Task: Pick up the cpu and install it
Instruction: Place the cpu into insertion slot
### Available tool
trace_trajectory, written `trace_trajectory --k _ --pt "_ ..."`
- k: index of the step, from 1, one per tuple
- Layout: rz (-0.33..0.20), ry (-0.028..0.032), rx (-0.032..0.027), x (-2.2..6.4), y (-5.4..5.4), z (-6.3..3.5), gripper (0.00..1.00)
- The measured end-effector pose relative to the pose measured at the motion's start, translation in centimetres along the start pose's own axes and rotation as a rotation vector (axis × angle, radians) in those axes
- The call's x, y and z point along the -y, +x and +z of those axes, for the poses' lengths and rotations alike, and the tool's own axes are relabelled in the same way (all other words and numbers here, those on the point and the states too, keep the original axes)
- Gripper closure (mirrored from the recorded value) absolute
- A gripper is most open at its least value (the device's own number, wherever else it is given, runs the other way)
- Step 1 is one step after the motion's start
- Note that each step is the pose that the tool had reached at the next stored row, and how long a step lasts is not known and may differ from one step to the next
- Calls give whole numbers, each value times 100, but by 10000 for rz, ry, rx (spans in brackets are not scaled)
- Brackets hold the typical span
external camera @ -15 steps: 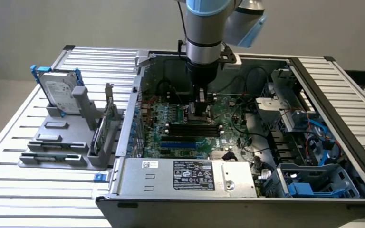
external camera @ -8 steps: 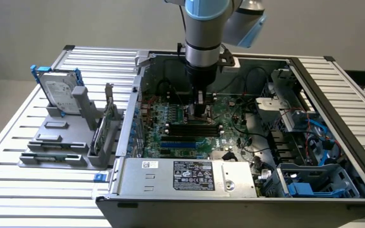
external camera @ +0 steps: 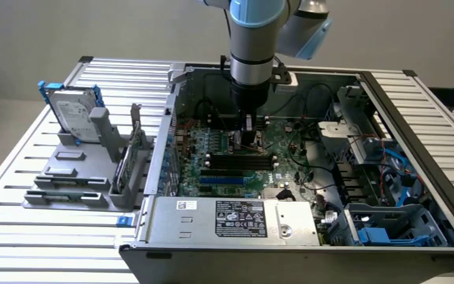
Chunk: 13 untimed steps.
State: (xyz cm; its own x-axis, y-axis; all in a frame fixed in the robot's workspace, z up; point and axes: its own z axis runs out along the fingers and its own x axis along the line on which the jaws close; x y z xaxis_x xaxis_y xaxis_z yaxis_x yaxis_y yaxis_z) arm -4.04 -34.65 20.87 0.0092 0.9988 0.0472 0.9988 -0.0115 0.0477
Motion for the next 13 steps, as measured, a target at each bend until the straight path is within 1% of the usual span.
trace_trajectory --k 3,6,13 --pt "-4 0 56 1 14 14 45" --pt "-5 1 81 1 24 32 45" --pt "-6 0 99 4 37 77 45"
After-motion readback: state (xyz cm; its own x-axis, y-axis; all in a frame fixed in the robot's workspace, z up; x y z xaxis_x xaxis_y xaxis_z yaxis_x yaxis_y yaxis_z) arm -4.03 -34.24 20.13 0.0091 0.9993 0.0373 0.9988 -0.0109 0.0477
